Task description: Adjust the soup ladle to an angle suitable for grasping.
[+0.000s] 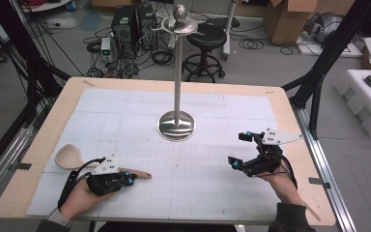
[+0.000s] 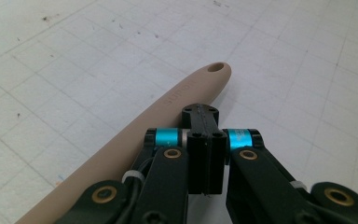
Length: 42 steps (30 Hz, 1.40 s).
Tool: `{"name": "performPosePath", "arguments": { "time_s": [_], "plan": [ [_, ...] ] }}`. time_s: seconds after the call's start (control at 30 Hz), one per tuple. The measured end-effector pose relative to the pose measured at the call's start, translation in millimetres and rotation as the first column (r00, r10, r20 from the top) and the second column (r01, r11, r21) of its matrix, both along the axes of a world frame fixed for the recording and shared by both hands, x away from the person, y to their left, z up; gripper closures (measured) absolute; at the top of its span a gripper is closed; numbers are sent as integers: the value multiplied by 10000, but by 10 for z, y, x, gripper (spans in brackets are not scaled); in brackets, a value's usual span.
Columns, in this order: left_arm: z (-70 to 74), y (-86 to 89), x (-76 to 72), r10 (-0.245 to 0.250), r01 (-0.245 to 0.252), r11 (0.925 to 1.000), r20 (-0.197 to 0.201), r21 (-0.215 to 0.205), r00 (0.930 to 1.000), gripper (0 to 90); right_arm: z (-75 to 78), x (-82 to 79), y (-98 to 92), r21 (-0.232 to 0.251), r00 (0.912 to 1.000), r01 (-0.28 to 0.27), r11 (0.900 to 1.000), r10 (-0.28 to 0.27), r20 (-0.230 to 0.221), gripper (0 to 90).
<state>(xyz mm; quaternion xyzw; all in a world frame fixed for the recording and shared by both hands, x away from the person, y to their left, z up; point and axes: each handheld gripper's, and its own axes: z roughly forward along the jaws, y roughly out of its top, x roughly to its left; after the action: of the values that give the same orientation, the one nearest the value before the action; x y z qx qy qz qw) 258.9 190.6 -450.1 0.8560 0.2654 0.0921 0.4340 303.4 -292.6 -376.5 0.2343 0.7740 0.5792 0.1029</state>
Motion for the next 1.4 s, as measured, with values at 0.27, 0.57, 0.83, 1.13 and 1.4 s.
{"name": "performPosePath", "arguments": {
  "time_s": [0.27,0.57,0.83,1.13,1.4],
  "plan": [
    [0,-147,-18,-345,345,9994,-40,28,9994,900,1,3,-18,15,10000,33,10000,-33,9,4],
    [22,-365,61,-554,548,9980,200,302,9983,900,4,-4,-19,23,10000,5,10000,-5,-10,4],
    [28,-396,157,-297,292,9991,179,299,9994,900,8,-8,-25,19,10000,0,10000,0,27,4],
    [30,-457,276,207,-221,9988,323,433,9993,900,10,-7,-32,56,10000,30,10000,-30,30,4],
    [34,-495,417,713,-723,9967,257,380,9971,900,10,-7,-36,50,10000,21,10000,-21,14,3]
  ]
}}
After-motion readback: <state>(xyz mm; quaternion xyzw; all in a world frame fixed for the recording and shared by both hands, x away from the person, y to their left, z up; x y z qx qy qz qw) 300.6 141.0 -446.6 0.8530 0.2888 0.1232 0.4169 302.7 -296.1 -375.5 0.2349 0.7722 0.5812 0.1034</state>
